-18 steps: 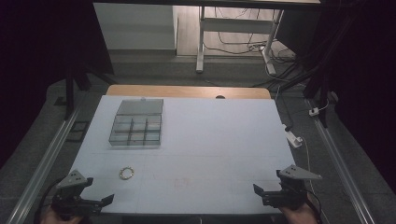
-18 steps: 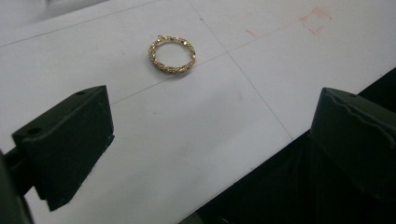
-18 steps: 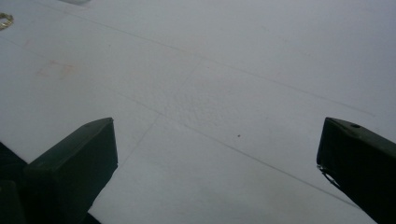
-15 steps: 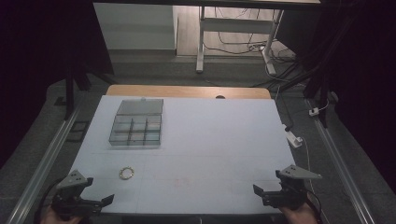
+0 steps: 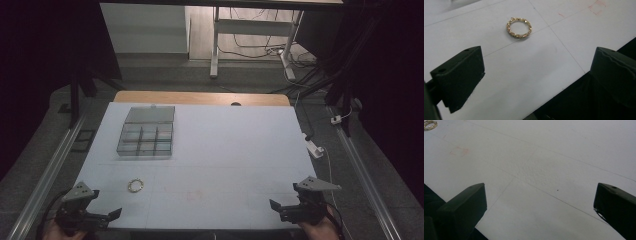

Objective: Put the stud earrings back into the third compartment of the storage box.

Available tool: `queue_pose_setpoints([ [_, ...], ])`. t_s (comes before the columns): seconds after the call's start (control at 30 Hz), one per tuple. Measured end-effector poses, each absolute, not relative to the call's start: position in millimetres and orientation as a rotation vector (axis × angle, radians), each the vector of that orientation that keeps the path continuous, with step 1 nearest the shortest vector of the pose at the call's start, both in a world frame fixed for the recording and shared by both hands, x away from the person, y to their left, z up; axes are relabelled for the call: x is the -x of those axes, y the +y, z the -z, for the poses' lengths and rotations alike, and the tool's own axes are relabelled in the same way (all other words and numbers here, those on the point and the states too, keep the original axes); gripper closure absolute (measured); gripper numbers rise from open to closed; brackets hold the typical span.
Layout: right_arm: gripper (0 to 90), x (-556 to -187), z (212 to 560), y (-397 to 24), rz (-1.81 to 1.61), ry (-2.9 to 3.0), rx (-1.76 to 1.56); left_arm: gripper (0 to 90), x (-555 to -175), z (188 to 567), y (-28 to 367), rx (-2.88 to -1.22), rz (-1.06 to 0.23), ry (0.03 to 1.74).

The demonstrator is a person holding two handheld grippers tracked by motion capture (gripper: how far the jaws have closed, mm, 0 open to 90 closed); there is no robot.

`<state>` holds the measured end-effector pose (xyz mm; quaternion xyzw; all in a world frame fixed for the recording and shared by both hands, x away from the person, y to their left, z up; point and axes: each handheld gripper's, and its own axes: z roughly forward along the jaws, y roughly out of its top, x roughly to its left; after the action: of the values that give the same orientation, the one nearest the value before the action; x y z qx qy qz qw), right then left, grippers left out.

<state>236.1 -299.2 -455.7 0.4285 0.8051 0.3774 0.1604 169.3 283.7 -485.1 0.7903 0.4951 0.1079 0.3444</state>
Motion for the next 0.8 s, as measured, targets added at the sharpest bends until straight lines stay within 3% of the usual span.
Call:
queue_pose_setpoints([
  [0.8,0.0,-235.7,456.0,-296.0,-1.049,2.329,-1.191,0.0,-176.8,483.7,285.0,-2.048,-0.241,1.271],
])
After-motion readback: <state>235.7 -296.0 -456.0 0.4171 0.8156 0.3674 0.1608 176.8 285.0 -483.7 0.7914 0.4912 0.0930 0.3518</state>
